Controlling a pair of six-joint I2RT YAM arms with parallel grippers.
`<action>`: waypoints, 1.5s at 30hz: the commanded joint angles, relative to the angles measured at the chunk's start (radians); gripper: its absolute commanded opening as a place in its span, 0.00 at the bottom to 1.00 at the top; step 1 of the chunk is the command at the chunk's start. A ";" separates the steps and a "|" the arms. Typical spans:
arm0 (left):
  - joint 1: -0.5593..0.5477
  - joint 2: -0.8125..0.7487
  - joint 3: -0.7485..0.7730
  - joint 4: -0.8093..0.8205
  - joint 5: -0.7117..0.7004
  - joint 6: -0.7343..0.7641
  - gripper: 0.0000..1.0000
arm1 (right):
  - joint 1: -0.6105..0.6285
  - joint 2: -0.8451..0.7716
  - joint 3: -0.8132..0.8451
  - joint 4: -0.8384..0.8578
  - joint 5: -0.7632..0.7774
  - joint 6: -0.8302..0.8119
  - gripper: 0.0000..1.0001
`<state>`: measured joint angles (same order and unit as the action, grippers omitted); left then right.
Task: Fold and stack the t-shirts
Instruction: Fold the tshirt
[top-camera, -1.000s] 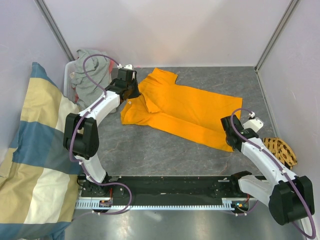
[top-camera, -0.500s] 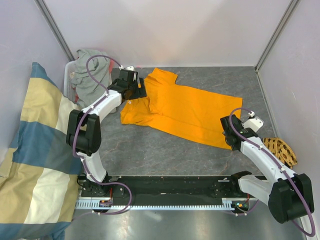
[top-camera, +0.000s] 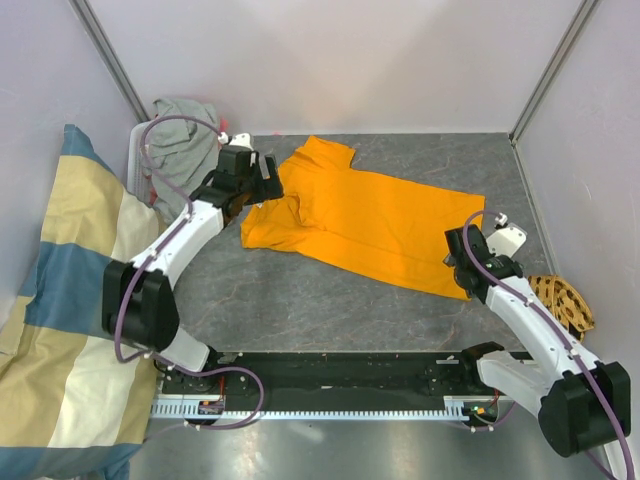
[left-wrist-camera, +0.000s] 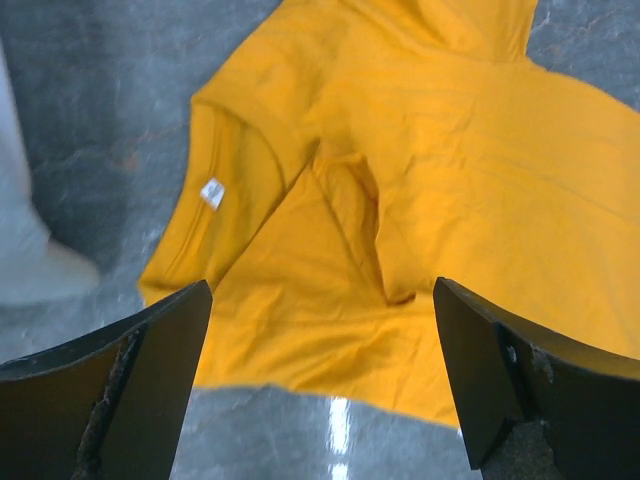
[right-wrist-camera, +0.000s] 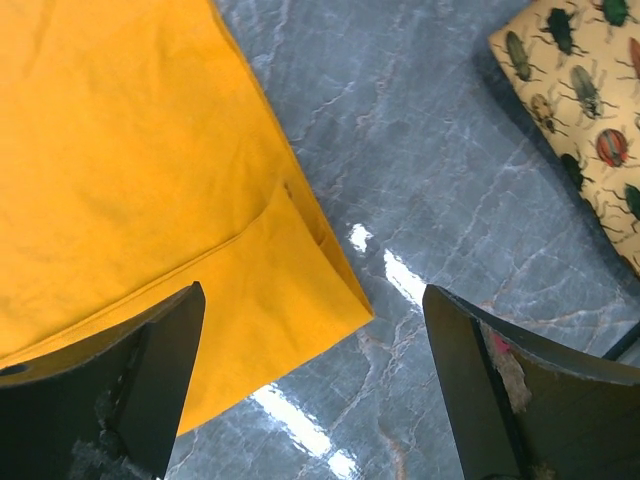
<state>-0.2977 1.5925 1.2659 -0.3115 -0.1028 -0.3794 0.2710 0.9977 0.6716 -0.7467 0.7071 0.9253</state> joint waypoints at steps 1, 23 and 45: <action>0.003 -0.146 -0.180 0.028 -0.043 -0.065 1.00 | 0.000 -0.007 0.048 0.065 -0.075 -0.115 0.98; 0.003 -0.186 -0.428 0.104 -0.052 -0.188 1.00 | 0.145 0.283 0.003 0.392 -0.391 -0.281 0.98; 0.003 -0.209 -0.411 0.094 -0.090 -0.176 1.00 | 0.154 0.417 -0.046 0.356 -0.305 -0.192 0.98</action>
<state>-0.2977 1.4017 0.8318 -0.2504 -0.1558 -0.5350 0.4225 1.3907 0.6472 -0.3504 0.3862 0.6888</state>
